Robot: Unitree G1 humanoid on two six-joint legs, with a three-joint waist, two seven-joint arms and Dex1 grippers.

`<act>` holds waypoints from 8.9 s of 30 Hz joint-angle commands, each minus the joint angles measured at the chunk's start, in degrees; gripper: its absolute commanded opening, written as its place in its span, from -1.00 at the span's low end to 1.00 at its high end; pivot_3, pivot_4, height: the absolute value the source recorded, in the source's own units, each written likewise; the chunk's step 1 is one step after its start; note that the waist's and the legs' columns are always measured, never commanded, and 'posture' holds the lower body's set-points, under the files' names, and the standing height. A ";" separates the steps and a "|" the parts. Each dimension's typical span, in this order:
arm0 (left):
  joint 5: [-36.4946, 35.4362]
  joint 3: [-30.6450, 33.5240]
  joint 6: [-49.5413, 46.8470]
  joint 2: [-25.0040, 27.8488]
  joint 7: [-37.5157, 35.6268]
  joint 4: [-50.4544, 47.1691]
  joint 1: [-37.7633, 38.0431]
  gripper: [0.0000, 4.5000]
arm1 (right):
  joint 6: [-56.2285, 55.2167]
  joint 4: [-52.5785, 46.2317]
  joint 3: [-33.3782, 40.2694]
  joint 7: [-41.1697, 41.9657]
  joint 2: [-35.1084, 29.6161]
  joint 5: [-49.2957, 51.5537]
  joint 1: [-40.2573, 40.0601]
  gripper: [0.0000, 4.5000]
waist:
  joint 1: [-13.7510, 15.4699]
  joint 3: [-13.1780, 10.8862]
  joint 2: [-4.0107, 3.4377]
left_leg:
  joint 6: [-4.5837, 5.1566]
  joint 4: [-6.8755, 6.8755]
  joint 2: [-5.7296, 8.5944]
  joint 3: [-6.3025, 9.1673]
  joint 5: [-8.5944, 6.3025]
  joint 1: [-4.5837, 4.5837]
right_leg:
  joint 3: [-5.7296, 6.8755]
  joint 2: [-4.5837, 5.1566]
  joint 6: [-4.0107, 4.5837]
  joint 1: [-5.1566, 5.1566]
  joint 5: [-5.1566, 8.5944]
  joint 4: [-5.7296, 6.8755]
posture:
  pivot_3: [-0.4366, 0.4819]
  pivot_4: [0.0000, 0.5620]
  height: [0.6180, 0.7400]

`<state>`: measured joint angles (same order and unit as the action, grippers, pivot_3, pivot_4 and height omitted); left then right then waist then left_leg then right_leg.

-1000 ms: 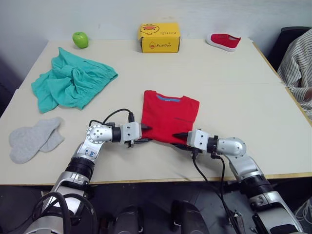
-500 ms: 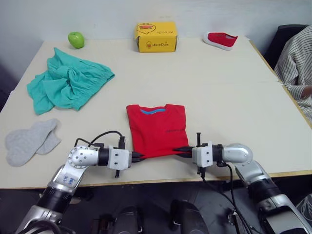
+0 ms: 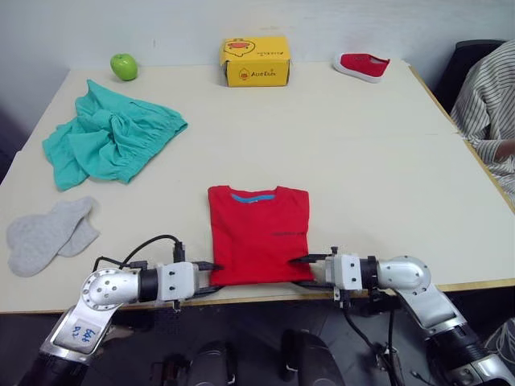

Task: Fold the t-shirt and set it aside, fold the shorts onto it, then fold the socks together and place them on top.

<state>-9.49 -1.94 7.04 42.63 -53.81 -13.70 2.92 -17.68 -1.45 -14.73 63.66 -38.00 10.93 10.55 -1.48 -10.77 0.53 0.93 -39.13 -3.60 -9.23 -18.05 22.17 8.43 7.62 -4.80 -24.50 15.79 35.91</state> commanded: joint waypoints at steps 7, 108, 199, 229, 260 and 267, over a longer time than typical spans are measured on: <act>-24.03 10.07 -15.05 0.74 -5.27 -5.87 0.27 -0.38 | 24.62 -15.78 5.44 1.31 -3.71 18.13 3.58 -0.04 | 0.23 0.01 0.02 | 0.00 0.00 -0.02 0.09 -0.02 -0.05 | 0.01 0.02 0.05 0.04 -0.01 0.01 | -0.05 -0.47 1.00; -2.65 -0.10 -6.16 -18.13 7.27 18.84 -20.15 -1.00 | 13.53 30.10 17.15 -8.76 17.83 5.67 24.00 -0.99 | -0.60 0.37 -0.43 | 0.27 1.92 2.38 3.73 1.96 0.08 | 2.82 1.99 -0.33 1.88 -0.06 -0.62 | -0.05 -0.47 1.00; -22.31 22.88 -11.97 -4.30 -3.63 -2.30 0.97 1.00 | 14.45 46.90 21.93 3.07 -30.76 -2.44 17.07 0.89 | 0.75 0.20 -0.70 | 0.37 1.03 1.02 0.97 0.58 0.14 | 0.47 0.76 -0.58 0.70 -0.21 -1.22 | -0.05 -0.47 1.00; -13.79 33.37 -26.17 1.35 21.51 13.23 -0.68 1.00 | 4.36 -7.06 14.83 -17.93 15.32 4.15 -6.91 0.99 | 1.92 0.50 0.08 | -0.25 0.89 0.17 0.89 -0.15 -0.12 | -0.28 0.02 0.05 0.50 0.00 -0.82 | -0.05 -0.47 1.00; 10.01 10.85 -8.04 -3.28 17.88 88.72 -64.21 -0.87 | 5.95 -15.89 21.31 -27.38 11.20 1.59 -13.43 1.00 | -0.03 0.57 0.54 | -0.19 0.97 0.67 -0.38 0.38 -0.32 | -0.88 -0.24 -0.26 -0.05 0.04 0.00 | -0.05 -0.47 1.00; 8.98 8.03 -5.48 -5.01 0.56 82.65 -68.63 -0.99 | 5.94 -13.21 21.59 -25.03 8.92 2.91 -11.75 1.00 | 0.07 0.45 0.75 | -0.13 0.83 0.72 -0.61 0.37 -0.13 | -0.80 -0.21 -0.26 -0.07 0.04 -0.03 | -0.05 -0.47 1.00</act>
<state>0.28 6.58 0.48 37.62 -49.01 72.53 -63.96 -11.21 -14.40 5.36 38.10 -28.49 12.47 -1.55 -1.41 -10.32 1.28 0.80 -38.30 -2.87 -9.84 -17.68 22.04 7.61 7.41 -5.07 -24.56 15.83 35.87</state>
